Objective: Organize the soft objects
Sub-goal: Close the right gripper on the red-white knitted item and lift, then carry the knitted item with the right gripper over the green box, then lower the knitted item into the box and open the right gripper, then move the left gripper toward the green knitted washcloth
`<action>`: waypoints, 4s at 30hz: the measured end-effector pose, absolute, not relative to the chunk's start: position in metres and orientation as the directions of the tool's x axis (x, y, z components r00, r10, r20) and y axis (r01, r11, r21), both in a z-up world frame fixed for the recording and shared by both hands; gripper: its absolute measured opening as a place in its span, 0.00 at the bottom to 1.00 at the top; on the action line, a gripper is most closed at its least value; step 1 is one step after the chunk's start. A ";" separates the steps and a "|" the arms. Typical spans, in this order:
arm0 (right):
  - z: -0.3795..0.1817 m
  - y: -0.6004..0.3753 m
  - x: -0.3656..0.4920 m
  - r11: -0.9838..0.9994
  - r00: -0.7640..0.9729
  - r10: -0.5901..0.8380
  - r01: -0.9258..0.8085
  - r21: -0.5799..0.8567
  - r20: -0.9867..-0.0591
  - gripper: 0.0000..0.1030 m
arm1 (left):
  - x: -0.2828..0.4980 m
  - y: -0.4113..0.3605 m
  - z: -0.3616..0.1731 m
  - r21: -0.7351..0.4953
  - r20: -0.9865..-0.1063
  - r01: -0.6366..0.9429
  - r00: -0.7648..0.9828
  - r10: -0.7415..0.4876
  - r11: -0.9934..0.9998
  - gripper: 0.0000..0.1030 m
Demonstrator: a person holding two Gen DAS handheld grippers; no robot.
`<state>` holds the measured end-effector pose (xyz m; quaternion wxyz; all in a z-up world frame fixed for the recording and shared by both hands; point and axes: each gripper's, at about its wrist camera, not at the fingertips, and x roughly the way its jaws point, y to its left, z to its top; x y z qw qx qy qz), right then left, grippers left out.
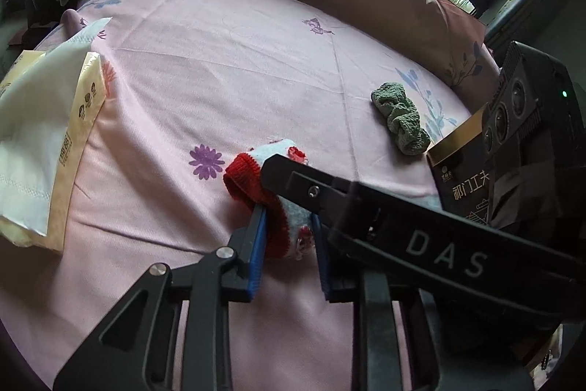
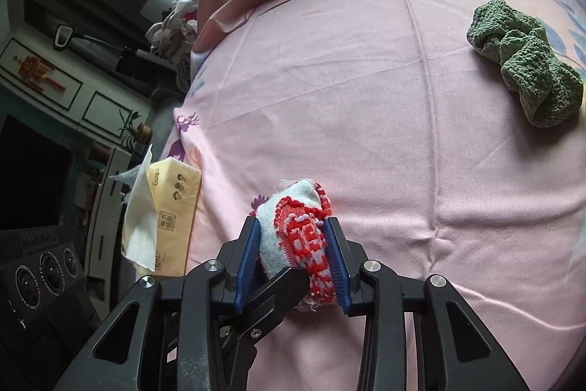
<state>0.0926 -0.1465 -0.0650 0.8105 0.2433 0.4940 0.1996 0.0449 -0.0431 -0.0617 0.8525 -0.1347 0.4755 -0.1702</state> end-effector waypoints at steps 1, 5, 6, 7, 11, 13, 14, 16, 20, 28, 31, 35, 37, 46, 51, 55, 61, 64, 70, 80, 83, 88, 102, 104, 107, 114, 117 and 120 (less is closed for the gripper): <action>-0.063 -0.148 0.090 0.798 0.432 0.570 -0.089 0.596 -0.699 0.38 | 0.042 -0.043 -0.059 -0.392 -0.761 0.166 0.494 -0.420 0.905 0.21; -0.052 -0.153 0.079 0.788 0.456 0.580 -0.107 0.606 -0.674 0.38 | 0.032 -0.044 -0.047 -0.404 -0.727 0.201 0.522 -0.447 0.892 0.21; -0.047 -0.155 0.076 0.788 0.470 0.579 -0.114 0.605 -0.666 0.38 | 0.029 -0.045 -0.043 -0.406 -0.714 0.215 0.532 -0.456 0.888 0.21; -0.042 -0.157 0.071 0.788 0.486 0.577 -0.122 0.603 -0.657 0.38 | 0.025 -0.047 -0.038 -0.409 -0.699 0.231 0.542 -0.466 0.883 0.20; -0.017 -0.170 0.050 0.807 0.562 0.540 -0.134 0.575 -0.627 0.38 | 0.011 -0.056 -0.018 -0.417 -0.631 0.317 0.573 -0.523 0.852 0.20; -0.001 -0.175 0.038 0.830 0.602 0.504 -0.141 0.539 -0.619 0.38 | 0.003 -0.063 -0.007 -0.415 -0.597 0.361 0.585 -0.549 0.835 0.20; 0.008 -0.178 0.032 0.843 0.621 0.485 -0.145 0.518 -0.616 0.38 | -0.001 -0.068 0.000 -0.410 -0.578 0.385 0.591 -0.562 0.827 0.21; 0.024 -0.186 0.019 0.865 0.664 0.447 -0.149 0.479 -0.600 0.38 | -0.008 -0.078 0.014 -0.393 -0.540 0.433 0.605 -0.584 0.811 0.21; 0.054 -0.214 -0.005 0.884 0.745 0.392 -0.142 0.445 -0.540 0.38 | -0.020 -0.105 0.043 -0.355 -0.488 0.518 0.608 -0.626 0.779 0.20; 0.089 -0.293 -0.057 0.904 0.867 0.256 -0.059 0.422 -0.427 0.38 | -0.043 -0.186 0.078 -0.263 -0.422 0.692 0.543 -0.726 0.672 0.21; 0.092 -0.323 -0.073 0.906 0.893 0.190 0.000 0.423 -0.408 0.38 | -0.048 -0.219 0.081 -0.242 -0.425 0.736 0.505 -0.751 0.633 0.21; 0.087 -0.364 -0.092 0.881 0.914 0.127 0.075 0.467 -0.386 0.38 | -0.053 -0.261 0.081 -0.208 -0.450 0.788 0.449 -0.772 0.579 0.21; 0.081 -0.383 -0.097 0.860 0.918 0.105 0.109 0.498 -0.382 0.38 | -0.051 -0.283 0.078 -0.194 -0.471 0.809 0.420 -0.776 0.555 0.21; 0.043 -0.449 -0.106 0.756 0.912 0.050 0.232 0.612 -0.408 0.38 | -0.043 -0.348 0.058 -0.164 -0.556 0.855 0.332 -0.762 0.492 0.22; 0.027 -0.470 -0.108 0.703 0.901 0.027 0.290 0.649 -0.432 0.38 | -0.037 -0.371 0.047 -0.167 -0.592 0.855 0.311 -0.743 0.491 0.21; 0.020 -0.479 -0.109 0.672 0.899 0.003 0.323 0.667 -0.438 0.38 | -0.037 -0.381 0.043 -0.153 -0.604 0.857 0.314 -0.733 0.493 0.20; 0.021 -0.484 -0.113 0.657 0.882 -0.054 0.384 0.649 -0.467 0.38 | -0.036 -0.362 0.055 -0.203 -0.590 0.844 0.299 -0.751 0.496 0.24; 0.026 -0.482 -0.116 0.668 0.851 -0.143 0.461 0.585 -0.506 0.49 | -0.029 -0.334 0.072 -0.209 -0.555 0.816 0.355 -0.752 0.539 0.45; 0.022 -0.484 -0.114 0.657 0.851 -0.117 0.453 0.603 -0.511 0.67 | 0.003 -0.257 0.090 -0.167 -0.485 0.682 0.572 -0.662 0.712 0.79; 0.031 -0.473 -0.113 0.676 0.849 -0.150 0.462 0.573 -0.507 0.73 | 0.089 -0.175 0.040 -0.220 -0.591 0.366 0.688 -0.422 0.904 0.79; 0.033 -0.470 -0.109 0.683 0.846 -0.151 0.464 0.564 -0.512 0.73 | 0.110 -0.168 0.017 -0.229 -0.634 0.341 0.659 -0.406 0.912 0.78; 0.035 -0.465 -0.103 0.695 0.838 -0.165 0.473 0.542 -0.520 0.73 | 0.134 -0.169 -0.014 -0.261 -0.680 0.323 0.607 -0.411 0.910 0.77; 0.039 -0.444 -0.078 0.736 0.837 -0.124 0.438 0.517 -0.532 0.73 | 0.162 -0.180 -0.076 -0.370 -0.771 0.257 0.451 -0.450 0.893 0.13; 0.039 -0.441 -0.076 0.739 0.840 -0.114 0.428 0.520 -0.530 0.73 | 0.158 -0.177 -0.077 -0.417 -0.770 0.277 0.397 -0.499 0.866 0.07; 0.041 -0.433 -0.073 0.752 0.846 -0.097 0.408 0.518 -0.524 0.73 | 0.136 -0.172 -0.069 -0.346 -0.794 0.283 0.419 -0.440 0.894 0.07; 0.059 -0.376 -0.063 0.850 0.866 0.039 0.233 0.472 -0.499 0.73 | 0.079 -0.136 -0.052 -0.288 -0.830 0.276 0.406 -0.383 0.917 0.07; 0.060 -0.339 -0.057 0.875 0.846 0.167 0.109 0.472 -0.505 0.73 | 0.051 -0.114 -0.048 -0.272 -0.829 0.250 0.429 -0.358 0.929 0.07; 0.044 -0.302 -0.050 0.859 0.788 0.279 0.051 0.510 -0.549 0.73 | 0.028 -0.095 -0.051 -0.253 -0.833 0.219 0.447 -0.327 0.942 0.07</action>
